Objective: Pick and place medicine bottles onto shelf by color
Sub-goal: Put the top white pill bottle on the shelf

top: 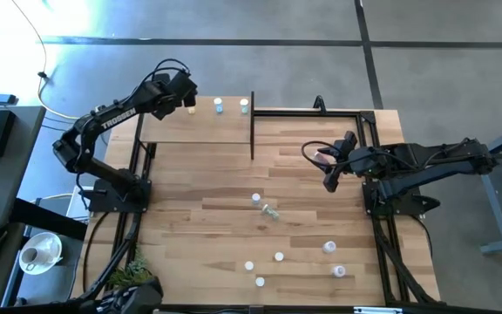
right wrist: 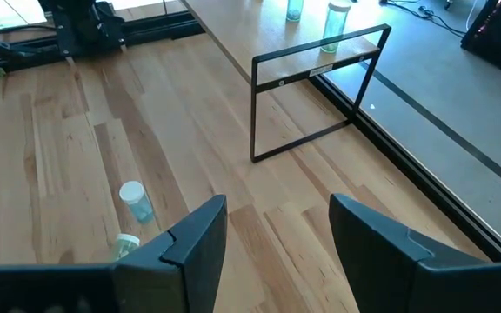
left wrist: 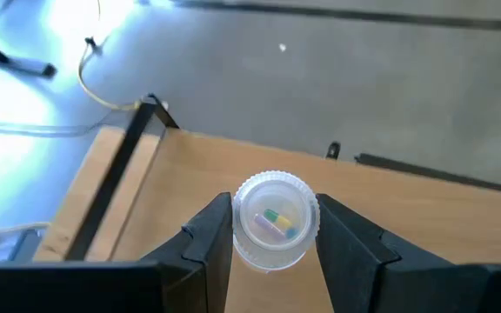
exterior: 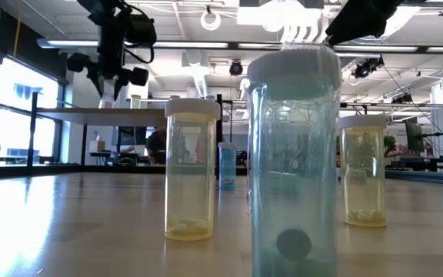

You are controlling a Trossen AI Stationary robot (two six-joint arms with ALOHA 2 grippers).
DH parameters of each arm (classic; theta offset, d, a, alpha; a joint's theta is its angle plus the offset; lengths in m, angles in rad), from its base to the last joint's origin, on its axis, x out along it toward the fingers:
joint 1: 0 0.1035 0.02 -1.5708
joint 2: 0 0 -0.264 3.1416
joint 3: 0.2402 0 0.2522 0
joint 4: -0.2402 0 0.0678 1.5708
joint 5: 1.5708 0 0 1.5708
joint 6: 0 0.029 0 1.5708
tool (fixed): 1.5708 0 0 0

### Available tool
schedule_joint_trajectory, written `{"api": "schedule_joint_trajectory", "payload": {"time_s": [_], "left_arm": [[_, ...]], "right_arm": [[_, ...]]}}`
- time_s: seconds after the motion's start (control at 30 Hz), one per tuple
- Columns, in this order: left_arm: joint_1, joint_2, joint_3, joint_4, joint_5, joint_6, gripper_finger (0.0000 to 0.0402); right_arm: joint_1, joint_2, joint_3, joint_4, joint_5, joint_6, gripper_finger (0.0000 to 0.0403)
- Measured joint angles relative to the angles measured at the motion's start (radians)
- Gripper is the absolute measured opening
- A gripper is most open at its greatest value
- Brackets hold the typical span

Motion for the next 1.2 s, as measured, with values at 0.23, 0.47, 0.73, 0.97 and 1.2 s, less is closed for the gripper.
{"api": "schedule_joint_trajectory", "payload": {"time_s": [0.23, 0.47, 0.73, 0.97, 1.2], "left_arm": [[0.006, 0.001, 0.0, -0.003, 0.01, -0.004, 0.0126], [0.006, 0.0, 0.001, -0.014, 0.056, 0.001, 0.0136], [0.014, -0.001, 0.002, -0.013, 0.074, -0.004, 0.0156], [0.014, 0.0, 0.001, -0.013, 0.087, -0.006, 0.0181], [0.015, 0.0, 0.003, -0.009, 0.086, -0.014, 0.021]], "right_arm": [[0.0, 0.0, 0.0, 0.0, -0.021, 0.0, 0.0195], [0.0, 0.0, 0.0, 0.0, -0.033, 0.0, 0.0195], [0.0, 0.0, 0.0, 0.0, -0.036, 0.0, 0.0195], [0.0, 0.0, 0.0, 0.0, -0.036, 0.0, 0.0195], [0.0, 0.0, 0.0, -0.008, -0.036, 0.001, 0.0195]]}}
